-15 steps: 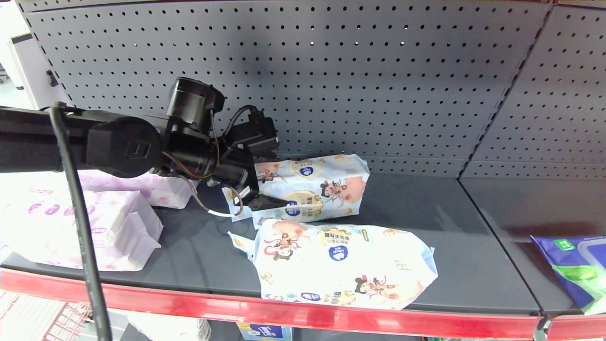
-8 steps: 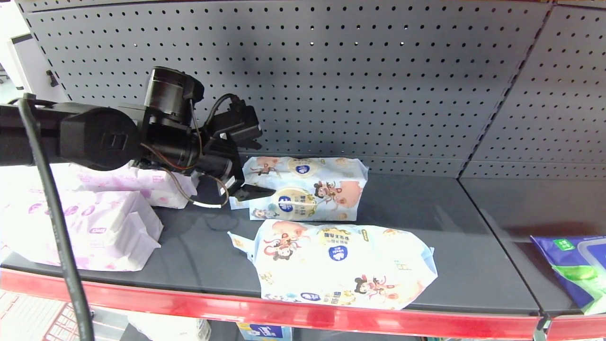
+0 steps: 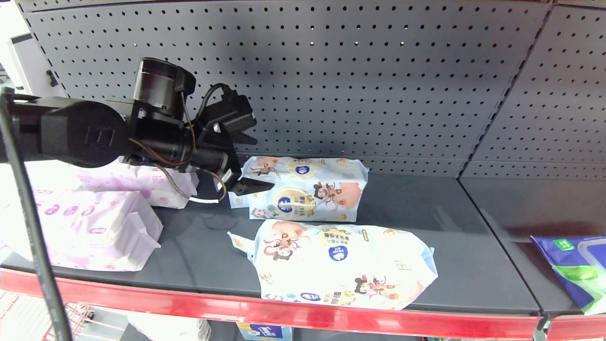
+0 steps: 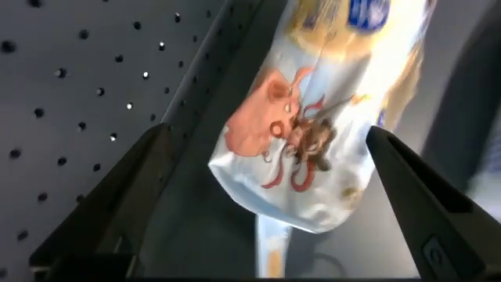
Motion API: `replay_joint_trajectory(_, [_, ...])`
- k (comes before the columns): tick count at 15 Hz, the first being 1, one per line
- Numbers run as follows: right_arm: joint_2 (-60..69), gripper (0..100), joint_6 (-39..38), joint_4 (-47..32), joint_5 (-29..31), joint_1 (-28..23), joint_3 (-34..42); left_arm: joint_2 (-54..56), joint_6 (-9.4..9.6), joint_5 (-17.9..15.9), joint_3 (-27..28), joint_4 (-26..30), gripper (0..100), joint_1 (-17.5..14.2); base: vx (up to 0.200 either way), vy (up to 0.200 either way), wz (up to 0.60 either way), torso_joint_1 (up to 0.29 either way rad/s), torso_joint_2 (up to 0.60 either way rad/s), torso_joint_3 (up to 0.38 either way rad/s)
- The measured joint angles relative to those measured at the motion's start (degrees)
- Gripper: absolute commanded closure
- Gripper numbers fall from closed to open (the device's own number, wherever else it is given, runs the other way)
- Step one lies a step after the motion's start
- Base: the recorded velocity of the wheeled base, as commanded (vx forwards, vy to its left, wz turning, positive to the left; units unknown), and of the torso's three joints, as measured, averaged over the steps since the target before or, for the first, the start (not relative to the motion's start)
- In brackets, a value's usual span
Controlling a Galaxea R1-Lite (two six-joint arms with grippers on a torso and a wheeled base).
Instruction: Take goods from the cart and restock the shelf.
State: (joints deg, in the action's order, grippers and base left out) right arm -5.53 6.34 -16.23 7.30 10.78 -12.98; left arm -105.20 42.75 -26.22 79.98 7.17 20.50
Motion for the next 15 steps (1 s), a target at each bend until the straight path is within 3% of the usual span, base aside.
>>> replay_joint_trajectory(3, [0.0, 0, 0.0, 0.0, 0.0, 0.0, 0.4, 4.4, -8.74, 0.3, -3.0, -0.1, 0, 0.9, 0.0, 0.0, 0.0, 0.0, 0.0, 0.0])
replay_joint_trajectory(5, [0.0, 0, 0.0, 0.0, 0.0, 0.0, 0.6, 7.9, -12.65, 2.8, -6.8, -0.1, 0, 0.8, 0.0, 0.0, 0.0, 0.0, 0.0, 0.0])
replay_joint_trajectory(7, [0.0, 0, 0.0, 0.0, 0.0, 0.0, 0.7, 11.3, -15.99, 7.5, -10.0, -0.2, 0, -0.3, 0.0, 0.0, 0.0, 0.0, 0.0, 0.0])
replay_joint_trajectory(10, [0.0, 0, 0.0, 0.0, 0.0, 0.0, 0.9, 14.5, -17.08, 15.9, -12.8, -0.2, 0, -2.8, 0.0, 0.0, 0.0, 0.0, 0.0, 0.0])
replay_joint_trajectory(13, [0.0, 0, 0.0, 0.0, 0.0, 0.0, 0.9, 15.3, -17.43, 19.5, -13.6, -0.2, 0, -3.8, 0.0, 0.0, 0.0, 0.0, 0.0, 0.0])
replay_joint_trajectory(15, [0.0, 0, 0.0, 0.0, 0.0, 0.0, 0.9, 14.8, -17.54, 20.0, -13.8, -0.2, 0, -3.9, 0.0, 0.0, 0.0, 0.0, 0.0, 0.0])
